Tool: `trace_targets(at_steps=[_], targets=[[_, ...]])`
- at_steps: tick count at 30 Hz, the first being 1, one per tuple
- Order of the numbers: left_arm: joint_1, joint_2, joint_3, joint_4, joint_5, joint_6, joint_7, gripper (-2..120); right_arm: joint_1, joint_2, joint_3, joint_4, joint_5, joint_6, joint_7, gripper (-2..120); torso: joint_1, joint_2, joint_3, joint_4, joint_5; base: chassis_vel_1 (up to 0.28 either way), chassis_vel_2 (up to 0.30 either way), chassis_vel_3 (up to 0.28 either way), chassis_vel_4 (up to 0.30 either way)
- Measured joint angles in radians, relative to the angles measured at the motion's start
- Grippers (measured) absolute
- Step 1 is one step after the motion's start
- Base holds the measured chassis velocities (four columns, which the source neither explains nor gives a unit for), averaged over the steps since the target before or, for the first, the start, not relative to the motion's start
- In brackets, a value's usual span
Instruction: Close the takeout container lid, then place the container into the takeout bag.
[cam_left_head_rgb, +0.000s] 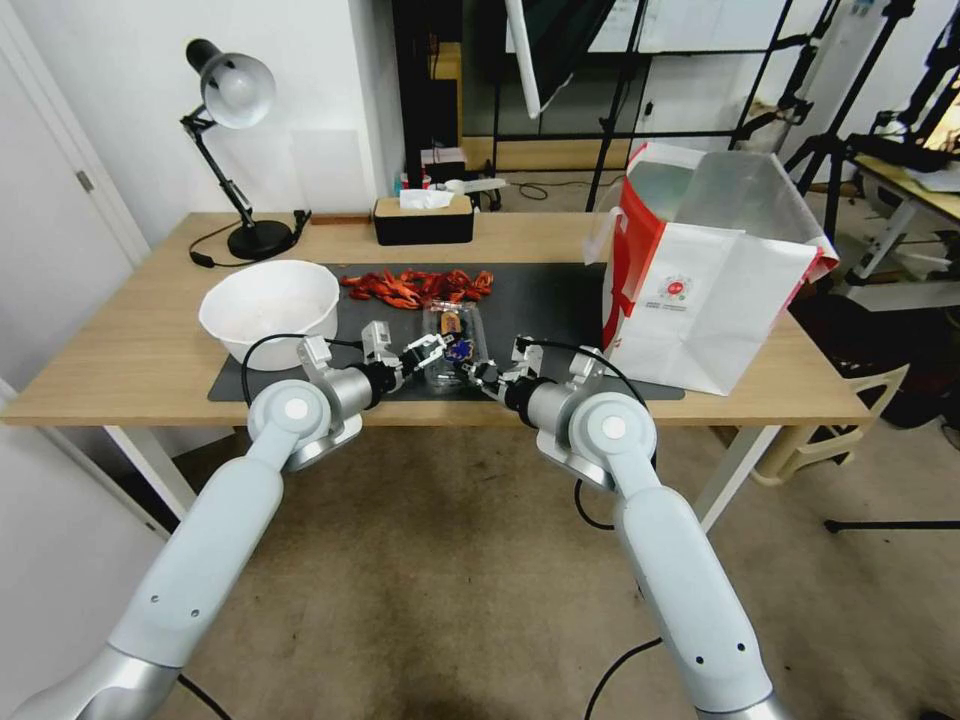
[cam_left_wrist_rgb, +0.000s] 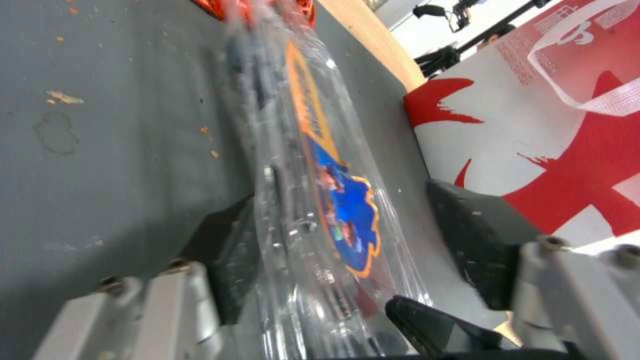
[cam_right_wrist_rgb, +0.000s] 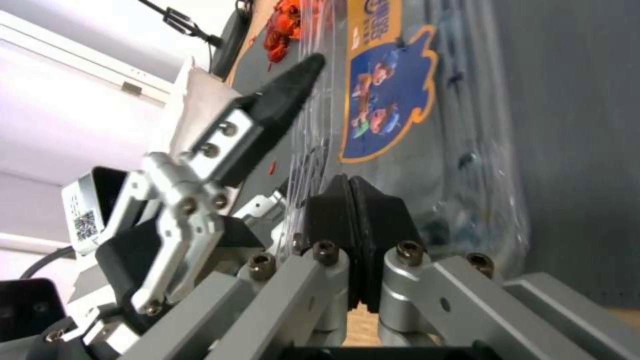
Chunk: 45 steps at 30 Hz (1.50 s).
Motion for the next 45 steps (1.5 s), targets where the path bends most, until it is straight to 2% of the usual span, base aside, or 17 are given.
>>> trace_targets(at_steps=[4, 8, 10, 11, 16, 22, 27, 29, 31, 33, 35, 36, 39, 40, 42, 43, 45], targets=[[0.002, -0.003, 0.004, 0.0, 0.0, 0.0, 0.0, 40, -0.003, 0.0, 0.0, 0.004, 0.001, -0.001, 0.0, 0, 0.0, 0.0, 0.0, 0.0, 0.0, 0.0, 0.0, 0.0, 0.0], [0.004, -0.003, 0.006, 0.0, 0.001, 0.0, 0.0, 31, -0.004, 0.0, 0.0, 0.004, 0.001, -0.001, 0.0, 0, 0.0, 0.0, 0.0, 0.0, 0.0, 0.0, 0.0, 0.0, 0.0], [0.005, -0.002, 0.007, 0.0, 0.001, 0.0, -0.001, 21, -0.006, -0.002, 0.0, 0.005, 0.001, -0.001, 0.0, 0, 0.0, 0.0, 0.0, 0.0, 0.0, 0.0, 0.0, 0.0, 0.0], [0.005, -0.002, 0.007, 0.0, 0.001, 0.0, -0.001, 21, -0.006, -0.002, 0.0, 0.005, 0.001, -0.001, 0.0, 0, 0.0, 0.0, 0.0, 0.0, 0.0, 0.0, 0.0, 0.0, 0.0], [0.004, -0.001, 0.008, 0.002, 0.001, -0.005, -0.005, 1, -0.012, -0.007, 0.005, 0.019, -0.001, -0.002, -0.002, 0, 0.0, 0.0, 0.0, 0.0001, 0.0, 0.0, 0.0, 0.0, 0.0], [0.004, -0.002, 0.008, 0.005, 0.002, -0.016, -0.006, 0, -0.035, -0.041, 0.032, 0.07, -0.051, 0.0, -0.033, 0, 0.0, 0.0, 0.0, 0.0001, 0.0001, 0.0, 0.0, 0.0, 0.0], [0.005, -0.005, 0.005, 0.004, 0.002, -0.026, -0.006, 0, -0.091, -0.127, 0.066, 0.146, -0.239, 0.043, -0.154, 0, 0.0, 0.0, 0.0, -0.0001, 0.0002, 0.0, 0.0, 0.0, 0.0], [0.005, -0.007, 0.004, 0.004, 0.002, -0.029, -0.006, 0, -0.121, -0.165, 0.083, 0.169, -0.359, 0.089, -0.235, 0, 0.0, 0.0, 0.0, 0.0, 0.0002, 0.0, 0.0, 0.0, 0.0], [0.005, -0.007, 0.004, 0.004, 0.002, -0.029, -0.006, 0, -0.124, -0.17, 0.086, 0.172, -0.376, 0.096, -0.245, 0, 0.0, 0.0, 0.0, 0.0, 0.0002, 0.0, 0.0, 0.0, 0.0], [0.005, -0.008, 0.001, 0.001, 0.001, -0.036, 0.001, 0, -0.194, -0.238, 0.13, 0.21, -0.63, 0.244, -0.392, 5, 0.0, 0.0, 0.0, -0.0002, 0.0003, 0.0, 0.0, 0.0, 0.0], [0.008, -0.005, 0.001, -0.004, 0.001, -0.045, 0.017, 0, -0.265, -0.269, 0.159, 0.244, -0.747, 0.345, -0.444, 15, 0.0, 0.0, 0.0, -0.0002, 0.0001, 0.0, 0.0, 0.0, 0.0], [0.008, -0.005, 0.001, -0.004, 0.001, -0.045, 0.017, 0, -0.265, -0.269, 0.159, 0.244, -0.747, 0.345, -0.444, 15, 0.0, 0.0, 0.0, -0.0002, 0.0001, 0.0, 0.0, 0.0, 0.0], [0.021, 0.004, -0.011, -0.021, 0.001, -0.052, 0.029, 0, -0.338, -0.278, 0.166, 0.249, -0.893, 0.484, -0.473, 28, 0.0, 0.0, 0.0, -0.0002, 0.0001, 0.0, 0.0, 0.0, 0.0], [0.021, 0.004, -0.011, -0.021, 0.001, -0.052, 0.029, 0, -0.338, -0.278, 0.166, 0.249, -0.893, 0.484, -0.473, 28, 0.0, 0.0, 0.0, -0.0002, 0.0001, 0.0, 0.0, 0.0, 0.0], [0.031, 0.015, -0.018, -0.038, 0.004, -0.067, 0.045, 0, -0.381, -0.272, 0.164, 0.236, -0.986, 0.588, -0.479, 38, 0.0, 0.0, 0.0, 0.0005, 0.0002, 0.0, 0.0, 0.0, 0.0], [0.031, 0.015, -0.018, -0.038, 0.004, -0.067, 0.045, 0, -0.381, -0.272, 0.164, 0.236, -0.986, 0.588, -0.479, 38, 0.0, 0.0, 0.0, 0.0005, 0.0002, 0.0, 0.0, 0.0, 0.0], [0.036, 0.024, -0.019, -0.055, 0.011, -0.083, 0.074, 0, -0.425, -0.265, 0.168, 0.227, -1.065, 0.674, -0.48, 48, 0.0, 0.0, 0.0, 0.0001, 0.0, 0.0, 0.0, 0.0, 0.0]])
